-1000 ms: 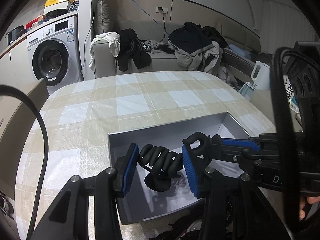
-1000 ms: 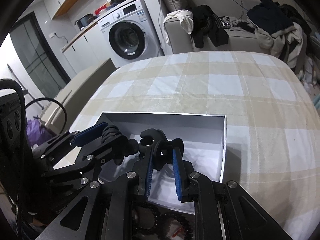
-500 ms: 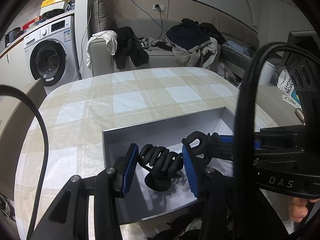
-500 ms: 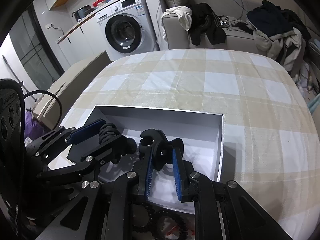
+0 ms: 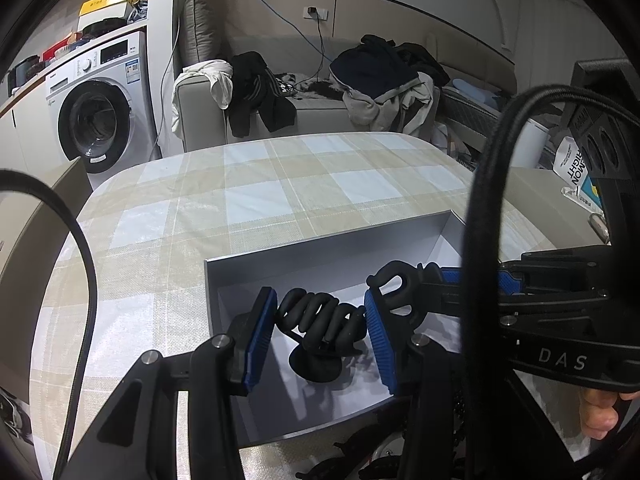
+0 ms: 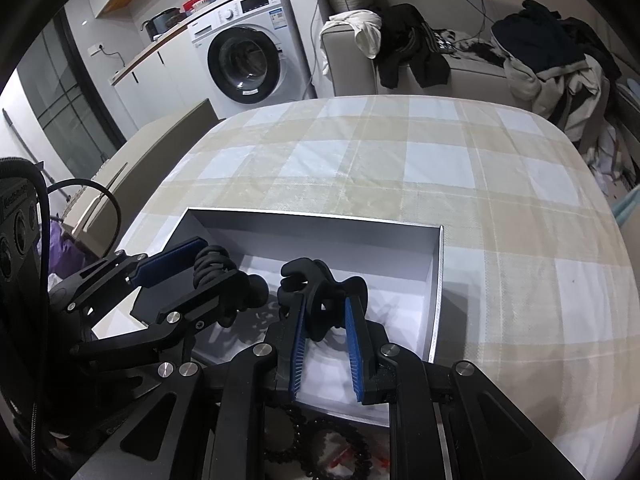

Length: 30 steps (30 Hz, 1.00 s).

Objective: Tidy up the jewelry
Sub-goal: 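Lower the claw clip into the silver box and open the right gripper, then withdraw the right tool from the box back toward the jewelry pile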

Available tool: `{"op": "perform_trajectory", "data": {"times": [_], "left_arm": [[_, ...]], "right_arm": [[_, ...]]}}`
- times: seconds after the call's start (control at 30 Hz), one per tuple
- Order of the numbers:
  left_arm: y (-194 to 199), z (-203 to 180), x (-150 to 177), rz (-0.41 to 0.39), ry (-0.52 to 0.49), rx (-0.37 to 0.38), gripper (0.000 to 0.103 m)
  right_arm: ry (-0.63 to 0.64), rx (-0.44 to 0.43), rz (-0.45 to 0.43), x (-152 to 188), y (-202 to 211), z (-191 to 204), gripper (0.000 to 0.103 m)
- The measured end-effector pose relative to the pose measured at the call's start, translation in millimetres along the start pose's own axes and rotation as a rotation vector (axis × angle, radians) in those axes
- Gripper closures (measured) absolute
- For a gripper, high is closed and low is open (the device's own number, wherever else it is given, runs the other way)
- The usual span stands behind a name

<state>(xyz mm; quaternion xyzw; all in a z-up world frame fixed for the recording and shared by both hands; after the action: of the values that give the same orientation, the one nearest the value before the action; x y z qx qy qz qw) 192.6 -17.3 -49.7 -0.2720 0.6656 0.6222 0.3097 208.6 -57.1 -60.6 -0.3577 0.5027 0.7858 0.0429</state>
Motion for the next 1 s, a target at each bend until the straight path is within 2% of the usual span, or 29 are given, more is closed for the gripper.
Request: {"op": "perform_trajectory", "data": {"times": [0.63, 0.77, 0.87, 1.0], "left_arm": [[-3.6, -6.2, 1.9, 0.007, -0.052, -0.032, 0.064], [-2.8, -7.2, 3.2, 0.008, -0.043, -0.007, 0.064], [-2.2, -6.0, 2.7, 0.007, -0.028, 0.008, 0.063], [0.3, -6.3, 2.7, 0.015, 0.007, 0.047, 0.063]], "right_arm": [[0.022, 0.041, 0.033, 2.2, -3.9, 1.2, 0.087], [0.018, 0.031, 0.032, 3.0, -2.8, 1.5, 0.087], [-0.004, 0.016, 0.016, 2.1, 0.6, -0.6, 0.084], [-0.025, -0.016, -0.032, 0.0, 13.4, -3.0, 0.069]]}}
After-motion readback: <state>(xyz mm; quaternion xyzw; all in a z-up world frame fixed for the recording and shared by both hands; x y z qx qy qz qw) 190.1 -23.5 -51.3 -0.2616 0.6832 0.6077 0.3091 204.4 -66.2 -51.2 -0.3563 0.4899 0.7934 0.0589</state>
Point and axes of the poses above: each gripper's, at about its wrist camera, not at the fingertips, and y roughly against the way its jaws point, z to its left, x to its underside, the point moved 9 cm from there along -y, roughly the way its jaws point, and after that the axes turned 3 degrees about -x, right-handed, at the moved point
